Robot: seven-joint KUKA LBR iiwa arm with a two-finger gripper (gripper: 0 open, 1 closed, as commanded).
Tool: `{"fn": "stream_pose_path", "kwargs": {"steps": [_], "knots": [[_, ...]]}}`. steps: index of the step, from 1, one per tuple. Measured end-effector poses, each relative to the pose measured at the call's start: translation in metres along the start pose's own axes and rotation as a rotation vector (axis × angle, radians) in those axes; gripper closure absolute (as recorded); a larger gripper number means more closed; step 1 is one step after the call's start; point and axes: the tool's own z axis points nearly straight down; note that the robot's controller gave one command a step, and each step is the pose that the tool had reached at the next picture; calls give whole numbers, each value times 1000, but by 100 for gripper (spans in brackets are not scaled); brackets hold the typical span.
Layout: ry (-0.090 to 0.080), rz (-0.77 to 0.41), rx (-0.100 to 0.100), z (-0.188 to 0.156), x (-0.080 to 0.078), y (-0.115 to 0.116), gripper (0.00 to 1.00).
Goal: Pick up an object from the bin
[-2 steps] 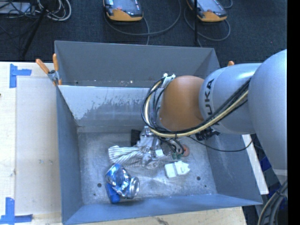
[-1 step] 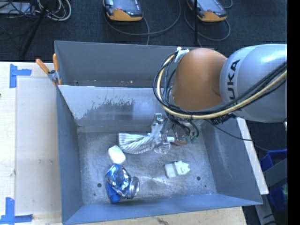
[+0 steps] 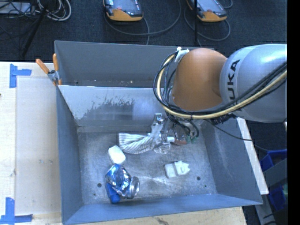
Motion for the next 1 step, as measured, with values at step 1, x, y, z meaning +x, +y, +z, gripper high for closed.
{"fn": "stream_pose_path", "kwargs": {"steps": [1], "knots": [[7,-14,0,-46,-9,-12,100]]}}
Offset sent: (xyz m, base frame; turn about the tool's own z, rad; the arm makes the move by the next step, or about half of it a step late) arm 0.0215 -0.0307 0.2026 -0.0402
